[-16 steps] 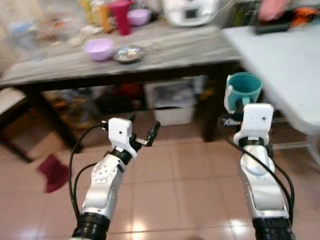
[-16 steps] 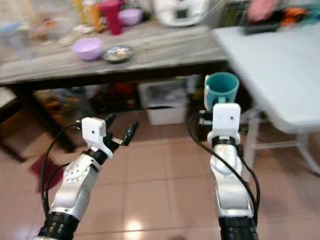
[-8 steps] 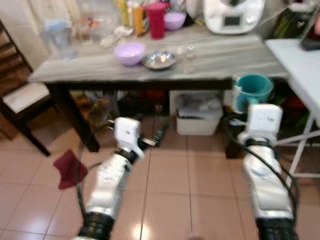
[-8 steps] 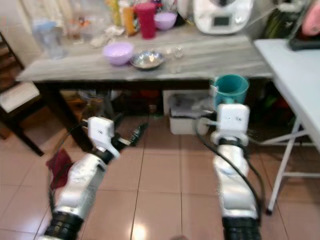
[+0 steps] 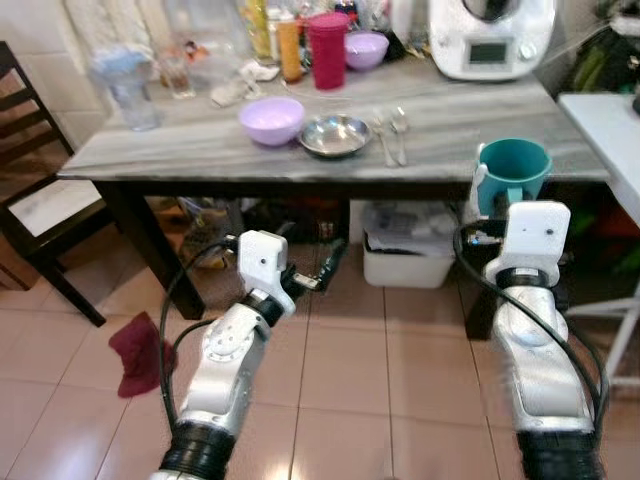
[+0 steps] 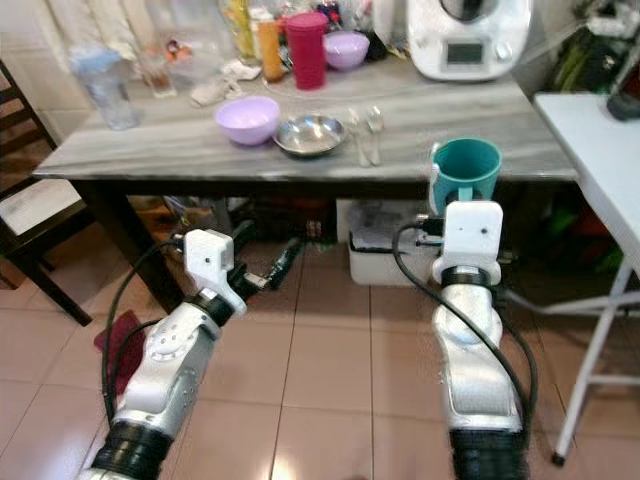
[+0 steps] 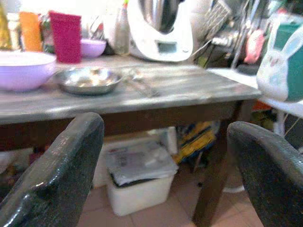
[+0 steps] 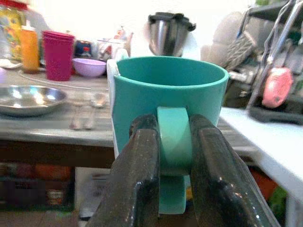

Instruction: Setting the table

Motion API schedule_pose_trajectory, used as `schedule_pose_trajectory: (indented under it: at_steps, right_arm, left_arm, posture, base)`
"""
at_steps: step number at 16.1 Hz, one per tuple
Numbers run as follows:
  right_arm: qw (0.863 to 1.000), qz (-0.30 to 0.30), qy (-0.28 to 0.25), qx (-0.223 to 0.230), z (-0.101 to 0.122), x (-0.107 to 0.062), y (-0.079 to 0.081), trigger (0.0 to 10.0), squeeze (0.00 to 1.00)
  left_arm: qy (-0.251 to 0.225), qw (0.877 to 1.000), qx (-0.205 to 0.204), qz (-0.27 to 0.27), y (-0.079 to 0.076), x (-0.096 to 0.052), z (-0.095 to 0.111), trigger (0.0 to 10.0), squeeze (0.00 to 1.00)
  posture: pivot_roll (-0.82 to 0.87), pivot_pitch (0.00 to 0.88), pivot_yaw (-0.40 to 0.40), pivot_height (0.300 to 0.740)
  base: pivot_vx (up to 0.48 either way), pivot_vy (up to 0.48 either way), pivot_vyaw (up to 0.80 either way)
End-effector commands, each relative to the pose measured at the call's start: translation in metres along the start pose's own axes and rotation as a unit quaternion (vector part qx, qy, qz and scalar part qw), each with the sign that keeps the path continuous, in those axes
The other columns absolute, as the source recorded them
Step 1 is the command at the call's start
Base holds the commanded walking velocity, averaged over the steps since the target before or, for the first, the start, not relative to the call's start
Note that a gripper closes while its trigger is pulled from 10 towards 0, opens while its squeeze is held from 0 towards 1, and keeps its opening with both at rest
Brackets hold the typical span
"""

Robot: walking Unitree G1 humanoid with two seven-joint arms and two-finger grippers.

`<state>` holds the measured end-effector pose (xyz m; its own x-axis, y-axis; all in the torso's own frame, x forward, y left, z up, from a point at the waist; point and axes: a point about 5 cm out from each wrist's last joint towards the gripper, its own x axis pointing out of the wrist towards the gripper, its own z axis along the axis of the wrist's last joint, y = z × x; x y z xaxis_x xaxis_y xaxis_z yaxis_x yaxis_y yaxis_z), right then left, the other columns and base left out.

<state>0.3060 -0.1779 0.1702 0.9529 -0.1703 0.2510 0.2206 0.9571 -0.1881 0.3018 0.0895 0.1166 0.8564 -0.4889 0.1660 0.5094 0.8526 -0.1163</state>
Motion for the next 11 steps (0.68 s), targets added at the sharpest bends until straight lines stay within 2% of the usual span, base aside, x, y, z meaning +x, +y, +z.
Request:
schedule_pose_trajectory:
  at_steps: [1, 3, 8, 10, 11]
  right_arm:
    - [1.000, -0.003, -0.016, 0.001, 0.0068, 0.0011, -0.0032, 10.0, 0.00]
    - [1.000, -0.005, -0.013, 0.002, 0.0062, 0.0015, -0.0034, 10.0, 0.00]
    - [1.000, -0.006, -0.010, 0.003, 0.0048, 0.0001, -0.0028, 10.0, 0.00]
    - [1.000, -0.006, -0.012, 0.003, 0.0054, -0.0005, -0.0022, 10.0, 0.00]
    - [1.000, -0.005, -0.013, 0.001, 0.0056, -0.0010, -0.0030, 10.0, 0.00]
  left_arm:
    - [-0.005, 1.000, 0.004, -0.004, -0.0012, 0.0017, 0.0034, 10.0, 0.00]
    - [-0.005, 1.000, 0.004, -0.006, -0.0025, 0.0018, 0.0036, 10.0, 0.00]
    - [-0.001, 1.000, 0.006, -0.005, -0.0017, -0.0009, 0.0024, 10.0, 0.00]
    - [-0.005, 1.000, 0.013, 0.005, -0.0005, -0.0017, 0.0038, 10.0, 0.00]
    - [-0.014, 0.999, 0.027, 0.028, 0.0042, -0.0031, 0.0073, 10.0, 0.00]
  posture:
    - [-0.30, 0.067, 0.063, 0.740]
    - [-0.30, 0.068, 0.065, 0.740]
    - [-0.29, 0.075, 0.068, 0.740]
    - [-0.29, 0.076, 0.069, 0.740]
    - [-0.29, 0.077, 0.069, 0.740]
  base:
    - [0.341, 0.000, 0.00]
    - [0.343, 0.000, -0.28]
    - [0.343, 0.000, -0.69]
    - [0.339, 0.000, 0.00]
    - [0.300, 0.000, 0.00]
